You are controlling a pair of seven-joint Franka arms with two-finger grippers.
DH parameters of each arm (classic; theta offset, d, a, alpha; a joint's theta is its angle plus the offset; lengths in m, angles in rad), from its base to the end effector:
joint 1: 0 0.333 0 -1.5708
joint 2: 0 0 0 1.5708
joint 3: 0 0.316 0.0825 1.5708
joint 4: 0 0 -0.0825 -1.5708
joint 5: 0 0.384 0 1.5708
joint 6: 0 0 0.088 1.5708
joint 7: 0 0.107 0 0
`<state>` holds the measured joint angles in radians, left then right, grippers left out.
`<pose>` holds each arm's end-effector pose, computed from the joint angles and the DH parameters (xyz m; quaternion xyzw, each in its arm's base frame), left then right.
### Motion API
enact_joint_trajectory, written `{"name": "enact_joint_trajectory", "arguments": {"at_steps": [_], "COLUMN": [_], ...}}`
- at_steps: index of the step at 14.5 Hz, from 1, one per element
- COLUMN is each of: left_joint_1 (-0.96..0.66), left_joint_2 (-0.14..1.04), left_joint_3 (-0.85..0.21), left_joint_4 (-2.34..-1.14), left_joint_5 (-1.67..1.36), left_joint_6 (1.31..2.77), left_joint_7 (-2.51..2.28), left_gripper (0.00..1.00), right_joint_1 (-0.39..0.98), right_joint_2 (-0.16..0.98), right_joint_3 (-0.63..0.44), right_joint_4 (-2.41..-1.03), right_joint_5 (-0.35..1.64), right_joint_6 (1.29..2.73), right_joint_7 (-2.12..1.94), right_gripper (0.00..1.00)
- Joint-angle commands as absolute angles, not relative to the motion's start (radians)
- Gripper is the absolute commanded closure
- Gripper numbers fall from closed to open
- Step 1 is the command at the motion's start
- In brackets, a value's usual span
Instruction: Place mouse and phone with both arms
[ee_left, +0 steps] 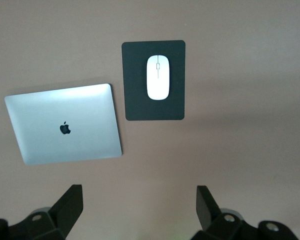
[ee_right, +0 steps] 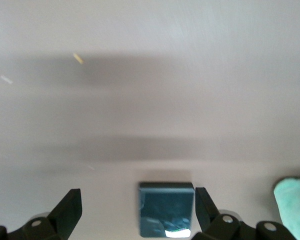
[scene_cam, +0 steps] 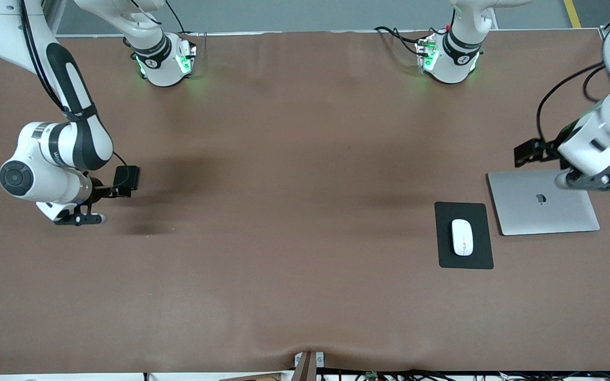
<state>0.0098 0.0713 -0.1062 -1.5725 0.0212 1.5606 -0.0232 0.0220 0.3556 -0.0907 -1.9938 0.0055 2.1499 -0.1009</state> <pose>0.5703 -0.0508 0.5829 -0.9984 0.0369 0.0409 0.0093 0.5825 -0.0386 0.2681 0.9949 0.0155 -0.0997 0.0054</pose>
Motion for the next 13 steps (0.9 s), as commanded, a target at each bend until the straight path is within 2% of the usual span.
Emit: {"name": "enact_joint_trajectory", "arguments": {"at_steps": [1, 2, 4, 6, 10, 13], "left_joint_1": [-0.018, -0.031, -0.037, -0.099, -0.094, -0.077], "left_joint_2": [-0.014, -0.029, -0.043, -0.052, -0.049, -0.046], "left_joint_3": [-0.065, -0.058, -0.055, 0.019, 0.037, 0.031], "left_joint_4": [-1.577, -1.575, -1.575, -1.575, -1.569, -1.585], "left_joint_5": [-0.017, -0.014, -0.005, -0.002, -0.014, -0.014], "left_joint_6": [1.499, 1.491, 1.471, 1.448, 1.45, 1.463], "left_joint_7": [0.009, 0.014, 0.018, 0.05, 0.078, 0.075], "left_gripper": [0.0, 0.0, 0.0, 0.0, 0.0, 0.0], "right_joint_1": [0.052, 0.052, 0.055, 0.074, 0.077, 0.071], "right_joint_2": [0.432, 0.457, 0.52, 0.548, 0.541, 0.508], "right_joint_3": [-0.091, -0.091, -0.091, -0.091, -0.092, -0.1], "right_joint_4": [-1.82, -1.749, -1.547, -1.407, -1.251, -1.201], "right_joint_5": [0.067, 0.083, 0.093, 0.092, 0.081, 0.081], "right_joint_6": [2.099, 2.061, 1.895, 1.76, 1.657, 1.576], "right_joint_7": [-0.083, -0.077, -0.075, -0.077, -0.081, -0.078], "right_gripper": [0.0, 0.0, 0.0, 0.0, 0.0, 0.0]}}
